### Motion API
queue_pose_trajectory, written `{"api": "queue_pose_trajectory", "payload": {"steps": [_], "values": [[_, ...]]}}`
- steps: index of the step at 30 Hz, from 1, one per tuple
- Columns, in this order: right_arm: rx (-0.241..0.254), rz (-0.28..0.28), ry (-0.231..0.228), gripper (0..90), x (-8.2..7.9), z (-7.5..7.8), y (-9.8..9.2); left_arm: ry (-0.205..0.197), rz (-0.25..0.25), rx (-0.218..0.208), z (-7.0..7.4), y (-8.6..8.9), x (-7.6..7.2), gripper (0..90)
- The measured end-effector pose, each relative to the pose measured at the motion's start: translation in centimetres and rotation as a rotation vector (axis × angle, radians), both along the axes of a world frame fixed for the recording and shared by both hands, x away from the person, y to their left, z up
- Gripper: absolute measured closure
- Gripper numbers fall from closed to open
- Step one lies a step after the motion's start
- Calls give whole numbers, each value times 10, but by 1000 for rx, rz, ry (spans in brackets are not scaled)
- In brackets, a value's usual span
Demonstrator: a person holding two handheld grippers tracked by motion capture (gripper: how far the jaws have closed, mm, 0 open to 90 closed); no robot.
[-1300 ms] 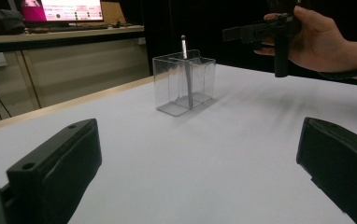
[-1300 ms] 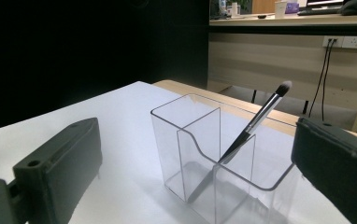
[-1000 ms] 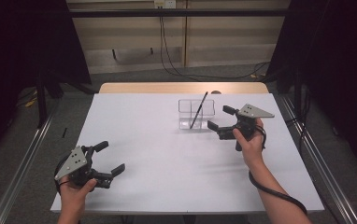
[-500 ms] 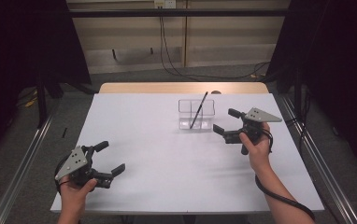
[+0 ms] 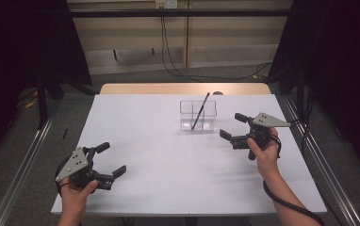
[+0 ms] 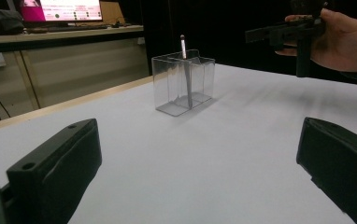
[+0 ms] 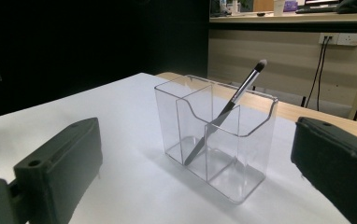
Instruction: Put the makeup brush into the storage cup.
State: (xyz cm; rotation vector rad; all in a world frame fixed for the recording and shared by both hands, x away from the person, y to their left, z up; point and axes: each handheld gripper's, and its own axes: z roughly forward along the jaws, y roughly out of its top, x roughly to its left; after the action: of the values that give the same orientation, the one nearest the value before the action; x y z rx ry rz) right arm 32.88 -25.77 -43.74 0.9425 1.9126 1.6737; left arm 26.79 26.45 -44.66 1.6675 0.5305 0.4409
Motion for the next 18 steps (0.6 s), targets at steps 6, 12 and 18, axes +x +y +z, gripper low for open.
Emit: {"api": "queue_pose_trajectory", "payload": {"steps": [6, 12, 18], "values": [[2, -7, 0, 18, -5, -2, -6, 2, 0, 0, 0, 0, 0, 0], [7, -12, 3, 18, -9, -3, -12, 5, 0, -2, -1, -1, 0, 0], [8, -17, 4, 18, -13, -4, -17, 3, -2, 4, -1, 0, 0, 0]]}}
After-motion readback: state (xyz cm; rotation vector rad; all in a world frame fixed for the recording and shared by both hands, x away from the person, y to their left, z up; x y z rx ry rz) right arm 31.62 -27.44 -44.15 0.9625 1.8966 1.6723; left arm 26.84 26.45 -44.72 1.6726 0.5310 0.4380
